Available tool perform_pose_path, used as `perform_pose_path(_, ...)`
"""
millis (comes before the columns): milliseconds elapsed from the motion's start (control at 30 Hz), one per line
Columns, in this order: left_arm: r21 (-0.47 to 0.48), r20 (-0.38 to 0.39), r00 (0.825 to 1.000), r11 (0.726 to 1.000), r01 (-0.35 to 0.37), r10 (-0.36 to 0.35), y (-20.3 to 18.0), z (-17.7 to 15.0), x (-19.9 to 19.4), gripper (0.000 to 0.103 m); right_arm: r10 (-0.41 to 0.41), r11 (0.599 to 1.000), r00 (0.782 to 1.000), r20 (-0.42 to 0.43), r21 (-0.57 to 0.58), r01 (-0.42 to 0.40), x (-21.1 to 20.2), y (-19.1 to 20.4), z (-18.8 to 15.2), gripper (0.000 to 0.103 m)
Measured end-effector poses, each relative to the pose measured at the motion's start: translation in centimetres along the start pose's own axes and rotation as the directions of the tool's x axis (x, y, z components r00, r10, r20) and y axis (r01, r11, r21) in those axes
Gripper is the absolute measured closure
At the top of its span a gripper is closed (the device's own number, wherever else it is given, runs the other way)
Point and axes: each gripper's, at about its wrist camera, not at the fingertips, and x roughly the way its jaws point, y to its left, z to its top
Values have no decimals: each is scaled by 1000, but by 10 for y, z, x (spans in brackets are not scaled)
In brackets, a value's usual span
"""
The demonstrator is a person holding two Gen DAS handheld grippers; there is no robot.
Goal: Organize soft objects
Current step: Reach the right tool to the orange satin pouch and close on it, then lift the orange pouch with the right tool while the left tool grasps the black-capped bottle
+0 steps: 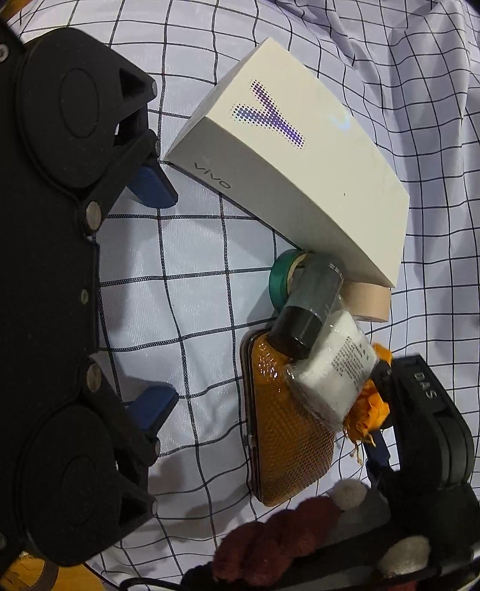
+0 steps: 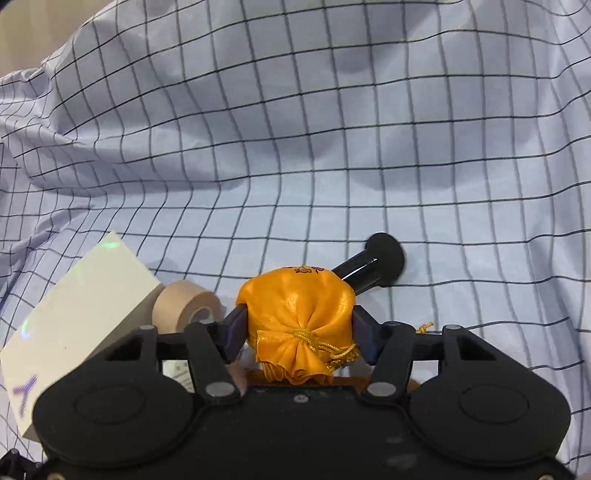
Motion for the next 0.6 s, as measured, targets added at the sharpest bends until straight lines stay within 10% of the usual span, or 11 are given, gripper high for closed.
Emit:
perform_pose_path(333, -1, 2, 1000, 1000, -2, 2, -1, -1, 1, 2, -286, 958, 955, 73, 57, 283, -3, -36, -11, 45)
perform_pose_path(600, -2, 3, 1000, 1000, -9, 9, -3, -2, 1, 2, -341, 935, 922, 185, -35, 353, 3, -36, -34, 40)
